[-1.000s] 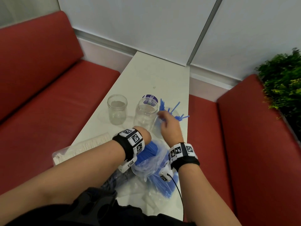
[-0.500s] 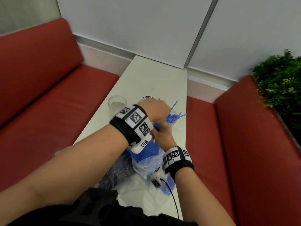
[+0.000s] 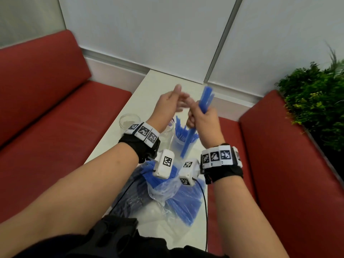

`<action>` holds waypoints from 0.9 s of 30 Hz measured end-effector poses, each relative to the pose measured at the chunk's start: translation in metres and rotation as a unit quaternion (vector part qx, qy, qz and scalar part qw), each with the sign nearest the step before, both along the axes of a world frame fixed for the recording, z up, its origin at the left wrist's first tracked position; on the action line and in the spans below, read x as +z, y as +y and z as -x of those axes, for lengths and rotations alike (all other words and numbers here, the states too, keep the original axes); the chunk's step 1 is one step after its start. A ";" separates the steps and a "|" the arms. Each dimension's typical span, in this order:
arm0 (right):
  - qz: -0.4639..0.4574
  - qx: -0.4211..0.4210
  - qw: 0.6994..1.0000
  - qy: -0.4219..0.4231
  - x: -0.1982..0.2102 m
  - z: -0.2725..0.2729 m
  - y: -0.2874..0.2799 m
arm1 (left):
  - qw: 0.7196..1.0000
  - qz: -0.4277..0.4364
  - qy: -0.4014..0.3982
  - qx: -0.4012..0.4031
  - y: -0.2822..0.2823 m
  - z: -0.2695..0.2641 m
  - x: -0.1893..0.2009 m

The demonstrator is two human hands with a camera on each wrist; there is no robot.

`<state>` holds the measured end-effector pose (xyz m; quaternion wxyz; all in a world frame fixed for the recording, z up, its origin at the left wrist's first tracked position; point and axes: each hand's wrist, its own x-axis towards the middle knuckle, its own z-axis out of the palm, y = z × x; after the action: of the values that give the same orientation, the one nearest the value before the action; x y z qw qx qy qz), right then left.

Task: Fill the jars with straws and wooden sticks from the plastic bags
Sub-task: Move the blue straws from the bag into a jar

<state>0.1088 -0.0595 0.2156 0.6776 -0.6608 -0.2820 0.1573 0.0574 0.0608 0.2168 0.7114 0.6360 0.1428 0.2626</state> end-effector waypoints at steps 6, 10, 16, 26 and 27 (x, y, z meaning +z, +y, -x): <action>-0.107 0.004 0.994 -0.009 0.043 -0.002 0.007 | 0.941 0.218 0.187 -0.180 -0.020 0.009 -0.067; -0.123 -0.007 0.992 0.015 0.034 0.005 0.007 | 0.885 0.432 0.111 -0.133 -0.028 0.008 -0.083; -0.108 0.010 0.994 -0.003 0.037 0.003 0.009 | 0.878 0.453 0.102 -0.119 -0.015 0.001 -0.081; 0.160 0.078 0.979 -0.100 0.037 -0.027 -0.010 | 0.890 0.418 0.167 -0.077 0.004 0.006 -0.106; 0.197 0.101 0.969 -0.106 0.040 -0.031 -0.013 | 0.893 0.408 0.172 -0.080 0.007 0.007 -0.107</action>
<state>0.1401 -0.0723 0.2560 0.4810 -0.7620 -0.3811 0.2066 0.0506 0.0674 0.1095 0.8914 0.3341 0.3061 0.0103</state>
